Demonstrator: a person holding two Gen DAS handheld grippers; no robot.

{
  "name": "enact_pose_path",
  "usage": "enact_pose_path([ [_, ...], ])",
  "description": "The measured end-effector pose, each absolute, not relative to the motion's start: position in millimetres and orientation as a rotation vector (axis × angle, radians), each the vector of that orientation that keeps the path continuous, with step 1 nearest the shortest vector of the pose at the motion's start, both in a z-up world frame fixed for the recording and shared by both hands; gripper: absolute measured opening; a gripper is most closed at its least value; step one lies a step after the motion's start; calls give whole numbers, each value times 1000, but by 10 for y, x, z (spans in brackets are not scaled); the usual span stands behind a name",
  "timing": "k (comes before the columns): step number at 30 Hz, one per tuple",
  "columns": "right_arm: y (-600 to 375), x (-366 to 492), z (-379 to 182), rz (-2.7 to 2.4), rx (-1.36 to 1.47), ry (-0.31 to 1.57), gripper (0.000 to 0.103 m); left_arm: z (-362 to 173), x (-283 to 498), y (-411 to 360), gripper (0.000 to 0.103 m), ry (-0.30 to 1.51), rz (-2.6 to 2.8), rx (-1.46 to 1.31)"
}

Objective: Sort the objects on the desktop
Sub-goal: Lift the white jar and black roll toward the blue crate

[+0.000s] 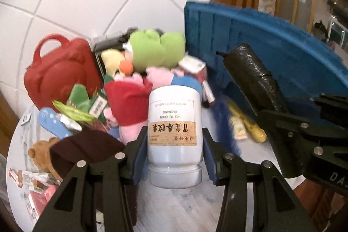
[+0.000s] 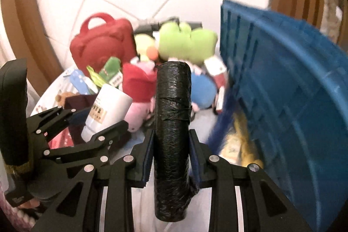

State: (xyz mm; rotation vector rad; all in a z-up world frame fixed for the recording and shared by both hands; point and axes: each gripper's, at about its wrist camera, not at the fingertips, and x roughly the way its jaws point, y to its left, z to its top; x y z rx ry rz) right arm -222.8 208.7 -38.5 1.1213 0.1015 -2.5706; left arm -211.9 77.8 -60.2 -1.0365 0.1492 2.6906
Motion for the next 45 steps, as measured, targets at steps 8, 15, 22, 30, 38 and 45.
enact_pose_path([
  [8, 2305, -1796, 92, -2699, 977, 127, 29, -197, -1899, 951, 46, 123, 2694, -886],
  [15, 2746, -1656, 518, -2762, 809, 79, 29, 193, -1808, 1410, 46, 111, 2758, -788],
  [22, 3584, -1643, 924, -2811, 670, 96, 29, 637, -1829, 2286, 46, 70, 2755, -690],
  [30, 4816, -1814, 1107, -2923, 644, 100, 29, 866, -1888, 3508, 46, 111, 2674, -687],
  [38, 5649, -2101, 782, -2912, 786, 60, 29, 826, -1929, 4372, 46, 248, 2629, -789],
  [45, 5966, -2225, 537, -2874, 841, 35, 29, 755, -2006, 4630, 46, 311, 2652, -862],
])
